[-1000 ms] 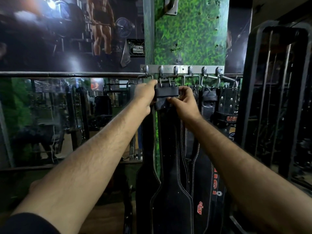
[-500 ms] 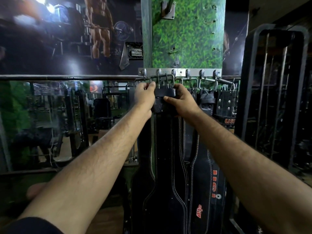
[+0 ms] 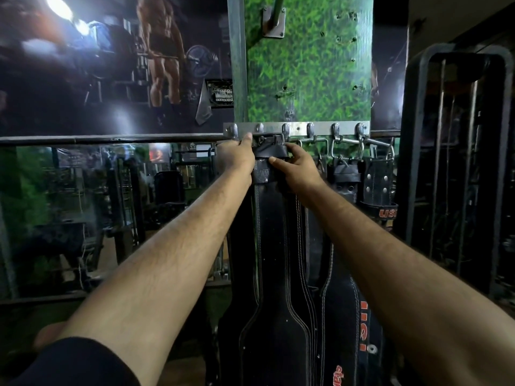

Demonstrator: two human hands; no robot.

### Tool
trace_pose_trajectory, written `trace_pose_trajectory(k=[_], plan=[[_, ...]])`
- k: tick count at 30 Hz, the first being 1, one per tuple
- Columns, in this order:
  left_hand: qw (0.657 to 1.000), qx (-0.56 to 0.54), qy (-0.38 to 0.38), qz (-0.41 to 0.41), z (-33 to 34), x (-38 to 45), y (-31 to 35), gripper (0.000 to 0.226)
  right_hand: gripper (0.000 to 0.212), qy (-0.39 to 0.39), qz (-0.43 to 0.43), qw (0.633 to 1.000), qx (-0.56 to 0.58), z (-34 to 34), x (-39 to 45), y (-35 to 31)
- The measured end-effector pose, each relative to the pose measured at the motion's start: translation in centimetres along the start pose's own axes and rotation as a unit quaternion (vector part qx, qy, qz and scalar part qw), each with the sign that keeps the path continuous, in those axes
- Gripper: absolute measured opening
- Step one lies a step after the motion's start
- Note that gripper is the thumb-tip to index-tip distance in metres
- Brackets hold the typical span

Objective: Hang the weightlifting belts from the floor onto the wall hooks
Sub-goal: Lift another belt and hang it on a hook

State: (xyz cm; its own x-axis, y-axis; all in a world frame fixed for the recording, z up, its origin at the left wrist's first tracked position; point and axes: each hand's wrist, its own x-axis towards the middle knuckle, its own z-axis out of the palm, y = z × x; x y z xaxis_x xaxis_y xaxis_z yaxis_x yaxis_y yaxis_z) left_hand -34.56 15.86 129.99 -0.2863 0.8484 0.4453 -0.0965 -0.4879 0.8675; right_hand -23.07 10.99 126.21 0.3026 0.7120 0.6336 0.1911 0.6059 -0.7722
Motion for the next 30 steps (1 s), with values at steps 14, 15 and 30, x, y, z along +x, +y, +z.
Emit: trace_pose_trajectory(k=[14, 15, 30], plan=[[0.989, -0.059, -0.125, 0.050, -3.1, -6.3, -11.4, 0.023, 0.029, 0.024, -0.065, 0.998, 0.011, 0.9, -8.7, 10.7], [0.988, -0.063, -0.138, 0.042, -3.3, -6.7, -12.2, 0.014, 0.016, 0.019, -0.052, 0.998, 0.014, 0.7, -9.9, 11.8], [0.971, 0.114, -0.206, -0.034, -13.4, -18.4, -29.3, 0.023, 0.014, -0.070, 0.154, 0.984, -0.054, -3.1, -22.5, 24.0]])
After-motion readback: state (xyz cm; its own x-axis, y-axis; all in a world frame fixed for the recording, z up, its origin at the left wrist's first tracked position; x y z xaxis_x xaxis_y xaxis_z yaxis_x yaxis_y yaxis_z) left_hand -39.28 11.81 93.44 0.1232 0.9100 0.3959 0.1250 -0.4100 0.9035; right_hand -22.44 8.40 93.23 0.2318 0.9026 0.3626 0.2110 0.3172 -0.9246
